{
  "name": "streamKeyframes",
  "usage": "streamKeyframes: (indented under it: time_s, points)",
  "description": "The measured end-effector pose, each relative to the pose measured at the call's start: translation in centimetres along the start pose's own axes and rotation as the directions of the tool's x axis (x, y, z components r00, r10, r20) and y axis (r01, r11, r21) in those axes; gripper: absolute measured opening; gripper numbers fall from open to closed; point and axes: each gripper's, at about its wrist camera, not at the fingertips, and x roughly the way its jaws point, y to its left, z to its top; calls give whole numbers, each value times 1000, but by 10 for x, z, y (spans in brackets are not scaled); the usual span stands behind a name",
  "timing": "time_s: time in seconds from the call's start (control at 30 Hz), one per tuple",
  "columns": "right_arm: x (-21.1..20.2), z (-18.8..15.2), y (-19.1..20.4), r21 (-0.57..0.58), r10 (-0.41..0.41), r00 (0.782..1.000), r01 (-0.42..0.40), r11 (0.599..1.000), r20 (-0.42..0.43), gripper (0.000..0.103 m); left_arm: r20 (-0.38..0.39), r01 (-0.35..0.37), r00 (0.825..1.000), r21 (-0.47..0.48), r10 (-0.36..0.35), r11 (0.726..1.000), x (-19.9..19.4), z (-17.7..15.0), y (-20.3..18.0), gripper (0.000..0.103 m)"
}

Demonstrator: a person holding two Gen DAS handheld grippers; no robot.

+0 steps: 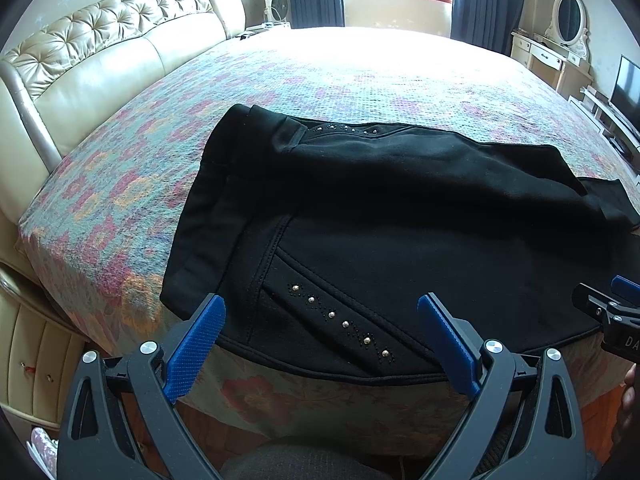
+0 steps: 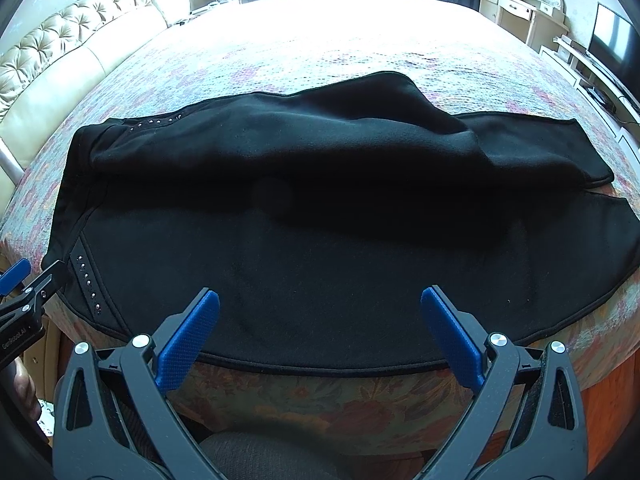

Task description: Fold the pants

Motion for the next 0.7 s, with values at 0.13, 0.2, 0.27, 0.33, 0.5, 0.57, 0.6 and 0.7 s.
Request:
streamKeyframes:
  time_s: [0.13, 0.2, 0.27, 0.33, 0.5, 0.57, 0.6, 0.7]
  points:
    - [0, 0, 0, 2, 1, 1000, -1, 1000, -4, 101, 0, 2, 1000, 0, -2, 1000, 0, 0, -1, 96]
    - [0, 0, 0, 1, 1, 1000, -1, 1000, -4, 101, 0, 3, 1000, -2, -3, 1000, -1, 0, 0, 96]
    - [0, 0, 1, 3, 0, 1000, 0, 1000, -3, 101, 0, 3, 1000, -2, -3, 1000, -1, 0, 0, 96]
    - [0, -1, 1, 4, 0, 1000, 0, 1000, -5, 101, 0, 4, 1000, -1, -4, 1000, -1, 0, 0, 96]
    - [2, 1, 1, 4, 2, 1000, -2, 1000, -11, 101, -1, 5, 1000, 0, -5, 1000, -1, 0, 0, 96]
    - [2, 1, 1, 4, 3, 1000, -3, 1000, -12, 101, -3, 6, 1000, 2, -6, 1000, -1, 0, -1, 96]
    - [2, 0, 1, 4, 4, 1000, -3, 1000, -12, 101, -3, 8, 1000, 2, -8, 1000, -1, 0, -2, 96]
    - [3, 1, 2, 1, 5, 1000, -5, 1000, -16, 101, -4, 13, 1000, 7, -13, 1000, -1, 0, -2, 96]
